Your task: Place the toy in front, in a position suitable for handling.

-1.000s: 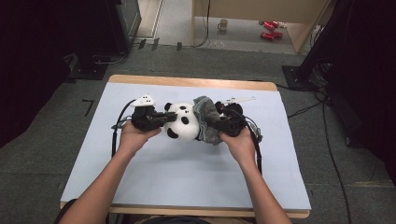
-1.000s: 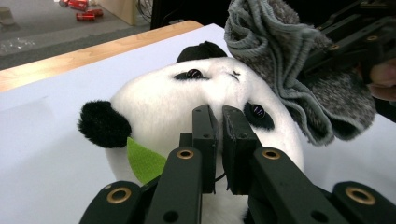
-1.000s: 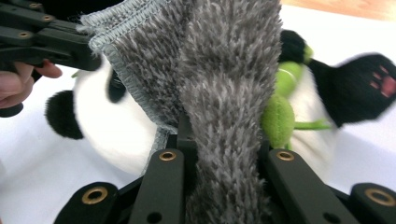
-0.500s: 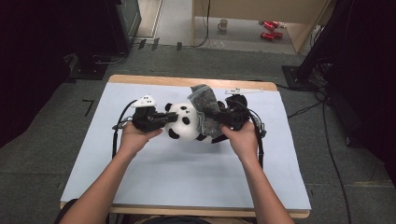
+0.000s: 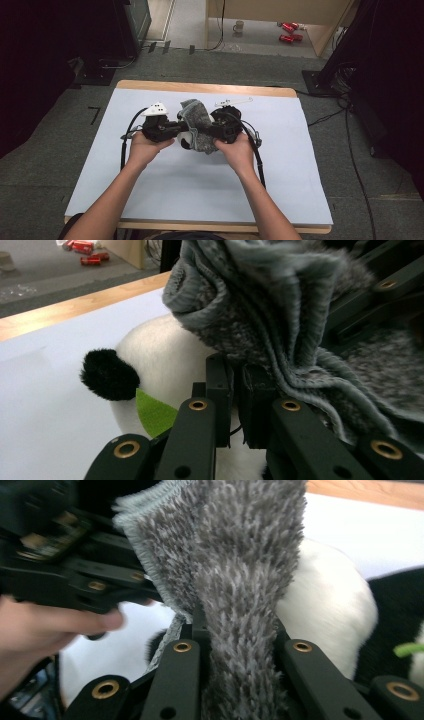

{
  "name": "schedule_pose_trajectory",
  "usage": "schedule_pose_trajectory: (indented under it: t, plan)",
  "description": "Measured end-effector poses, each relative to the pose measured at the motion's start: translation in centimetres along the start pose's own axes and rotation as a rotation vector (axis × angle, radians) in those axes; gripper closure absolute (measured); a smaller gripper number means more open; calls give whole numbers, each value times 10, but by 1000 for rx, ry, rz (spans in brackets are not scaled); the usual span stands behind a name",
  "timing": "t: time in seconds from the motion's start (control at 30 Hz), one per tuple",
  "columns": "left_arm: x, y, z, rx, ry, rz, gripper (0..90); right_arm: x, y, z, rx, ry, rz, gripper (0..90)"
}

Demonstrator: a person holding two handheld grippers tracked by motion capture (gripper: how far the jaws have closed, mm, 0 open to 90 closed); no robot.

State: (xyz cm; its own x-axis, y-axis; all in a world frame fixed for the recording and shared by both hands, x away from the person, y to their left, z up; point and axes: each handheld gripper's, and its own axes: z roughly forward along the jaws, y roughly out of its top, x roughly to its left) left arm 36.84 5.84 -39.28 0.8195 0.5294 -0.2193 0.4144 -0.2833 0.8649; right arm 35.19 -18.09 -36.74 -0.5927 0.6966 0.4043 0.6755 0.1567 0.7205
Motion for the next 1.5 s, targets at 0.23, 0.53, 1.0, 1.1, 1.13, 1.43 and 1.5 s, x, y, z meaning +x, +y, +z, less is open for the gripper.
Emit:
schedule_pose_trajectory:
  t: [0.23, 0.53, 1.0, 1.1, 1.13, 1.43, 1.5]
  plan:
    - [2, -2, 1, 9, 2, 2, 850, -12, -10, -3, -11, 7, 20, 771]
    - [8, -5, 0, 22, 28, -7, 849, -30, -17, -15, 13, -76, 2, 768]
    - [17, -12, 0, -4, 6, -57, 849, -67, -22, -47, 8, -213, 45, 771]
    - [16, -11, 1, 0, 10, -57, 848, -65, -16, -57, -37, -242, 40, 771]
    - [16, -11, 1, 0, 10, -57, 848, -65, -16, -57, -37, -242, 40, 771]
    - [14, -11, 1, 3, 21, -44, 848, -36, -3, -66, -96, -141, -3, 770]
    - [14, -11, 1, 5, 22, -44, 847, -30, -5, -56, -64, -85, -7, 771]
